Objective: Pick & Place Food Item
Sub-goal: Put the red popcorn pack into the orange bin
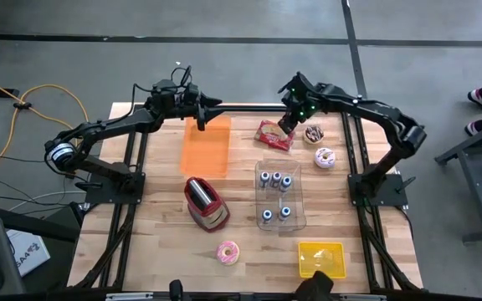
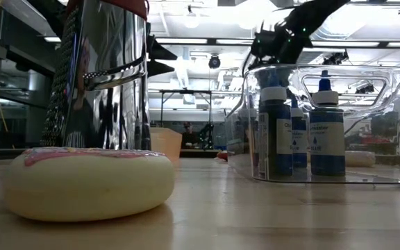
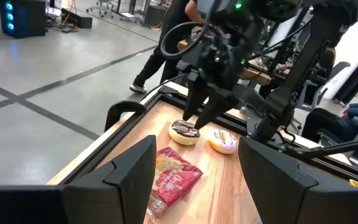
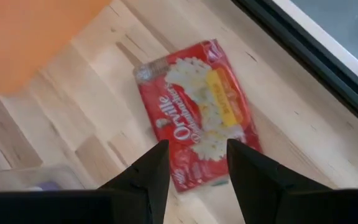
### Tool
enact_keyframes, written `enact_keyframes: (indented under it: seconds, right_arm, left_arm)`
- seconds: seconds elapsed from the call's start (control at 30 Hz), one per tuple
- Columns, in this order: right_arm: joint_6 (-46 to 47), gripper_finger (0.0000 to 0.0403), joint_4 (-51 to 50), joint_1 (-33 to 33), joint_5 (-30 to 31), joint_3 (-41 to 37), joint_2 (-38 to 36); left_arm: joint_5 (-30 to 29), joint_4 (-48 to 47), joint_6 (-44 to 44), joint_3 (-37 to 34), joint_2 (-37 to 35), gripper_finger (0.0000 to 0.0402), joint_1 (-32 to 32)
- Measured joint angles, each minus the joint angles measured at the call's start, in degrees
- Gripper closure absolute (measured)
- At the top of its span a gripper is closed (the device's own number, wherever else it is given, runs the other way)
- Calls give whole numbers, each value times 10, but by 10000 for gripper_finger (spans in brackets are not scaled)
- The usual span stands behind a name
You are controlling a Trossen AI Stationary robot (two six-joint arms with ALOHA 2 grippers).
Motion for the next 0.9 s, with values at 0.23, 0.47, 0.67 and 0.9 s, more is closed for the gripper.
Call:
enact_keyframes:
  seconds: [0.23, 0.47, 0.67, 0.9]
  right_arm:
    - [-13, 257, 2, -45, -24, 0, -1]
    - [-11, 257, 5, -86, -69, 1, 29]
    - [-15, 257, -8, -96, -87, 0, 71]
    - [-14, 257, -39, -96, -13, 0, 83]
  left_arm:
    - [0, -11, 20, 0, 0, 179, 0]
    - [-3, -8, 33, 0, 0, 179, 0]
    - [-4, -9, 33, 0, 0, 179, 0]
    - [-4, -9, 33, 0, 0, 179, 0]
